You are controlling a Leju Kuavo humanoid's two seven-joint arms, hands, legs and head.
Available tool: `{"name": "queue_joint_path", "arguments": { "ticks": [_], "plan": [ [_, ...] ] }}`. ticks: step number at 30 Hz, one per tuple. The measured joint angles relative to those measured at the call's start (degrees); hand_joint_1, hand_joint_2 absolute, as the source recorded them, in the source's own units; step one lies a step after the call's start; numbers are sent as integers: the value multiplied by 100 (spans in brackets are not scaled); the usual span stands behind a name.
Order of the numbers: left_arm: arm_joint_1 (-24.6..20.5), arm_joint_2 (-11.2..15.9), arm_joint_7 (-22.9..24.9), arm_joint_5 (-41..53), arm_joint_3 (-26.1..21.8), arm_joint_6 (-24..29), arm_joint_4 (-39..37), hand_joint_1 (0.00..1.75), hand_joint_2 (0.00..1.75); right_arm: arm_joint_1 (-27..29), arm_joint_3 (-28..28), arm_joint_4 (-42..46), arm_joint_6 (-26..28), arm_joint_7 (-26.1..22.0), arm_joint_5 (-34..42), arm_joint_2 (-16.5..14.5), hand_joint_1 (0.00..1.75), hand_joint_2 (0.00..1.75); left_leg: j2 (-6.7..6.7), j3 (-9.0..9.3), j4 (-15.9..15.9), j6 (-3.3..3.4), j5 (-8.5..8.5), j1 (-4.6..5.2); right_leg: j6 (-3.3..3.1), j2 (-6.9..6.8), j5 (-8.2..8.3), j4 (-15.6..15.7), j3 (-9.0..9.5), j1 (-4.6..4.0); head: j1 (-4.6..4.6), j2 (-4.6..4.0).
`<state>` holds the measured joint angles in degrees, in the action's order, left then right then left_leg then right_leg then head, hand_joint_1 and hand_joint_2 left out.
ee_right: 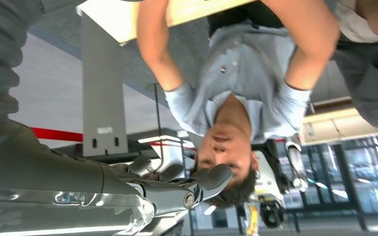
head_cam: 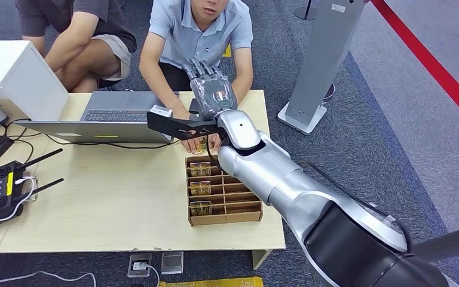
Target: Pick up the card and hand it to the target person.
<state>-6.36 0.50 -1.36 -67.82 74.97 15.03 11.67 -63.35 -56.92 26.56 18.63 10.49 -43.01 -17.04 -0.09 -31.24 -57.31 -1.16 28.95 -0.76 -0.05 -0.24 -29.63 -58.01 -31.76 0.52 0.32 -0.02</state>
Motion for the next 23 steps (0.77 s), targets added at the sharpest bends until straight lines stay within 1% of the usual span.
{"name": "queue_joint_path", "arguments": {
  "ticks": [4, 6, 8, 10, 12, 14, 16, 19, 22, 23],
  "plan": [
    [1, 3, 13, -54, 2, -10, 0, 0, 175, 8, -36, 308, 3, -322, -83, 79, 0, 175, 0, 2, -1, 0, 0, 0, 0, 0, 0, 0, -3, 0, -8, 0],
    [3, 4, 46, -101, 2, -11, 0, 0, 175, 86, -55, 722, -100, -245, -261, 237, 0, 175, 0, 5, -1, 0, 0, 0, 0, -2, 0, 1, -2, 0, -14, 0],
    [8, 5, 87, -168, 2, -1, 0, 0, 175, 288, -51, 1310, -191, 22, -454, 484, 0, 175, 0, 7, -1, 0, 0, 0, 0, -2, 0, 3, 1, 0, -13, 0],
    [15, 7, 104, -240, 2, 17, 0, 0, 175, 662, 12, 2039, -244, 312, -539, 793, 0, 175, -1, 12, -1, 1, 1, 0, 0, -2, 0, 7, 5, 0, -10, 0],
    [27, 13, 101, -299, 2, 28, 0, 0, 175, 1193, 145, 2913, -274, 477, -444, 1151, 0, 175, -1, 14, -2, 1, 3, 0, 0, -2, 0, 11, 8, 0, -1, 0],
    [41, 24, 89, -336, 2, 29, 0, 0, 175, 1768, 344, 3744, -251, 463, -168, 1503, 0, 175, -1, 18, -2, 1, 5, 0, 0, -2, -1, 16, 10, 0, -2, 0],
    [53, 33, 67, -350, 2, 27, 0, 0, 175, 2439, 621, 4538, -104, 211, 359, 1844, 0, 175, -8, 28, -3, 4, 10, -1, 6, -12, -6, 23, 22, -1, -11, 0],
    [88, 48, 15, -350, 2, 22, 0, 0, 175, 3556, 1120, 5604, 136, -619, 1577, 2263, 0, 175, -9, 27, -2, 4, 18, -1, 9, -12, -11, 25, 28, -1, 6, 0],
    [95, 68, -35, -349, 2, 22, 0, 0, 175, 4313, 1604, 6357, 95, -1439, 2579, 2557, 0, 175, 6, 28, -2, 2, 23, -1, 9, 6, -10, 26, 19, -1, -6, 0],
    [93, 70, -42, -348, 2, 22, 0, 0, 175, 4419, 1681, 6469, 68, -1552, 2709, 2601, 0, 175, 7, 30, -2, 2, 23, -1, 9, 6, -10, 26, 20, 0, -10, 0]
  ]
}}
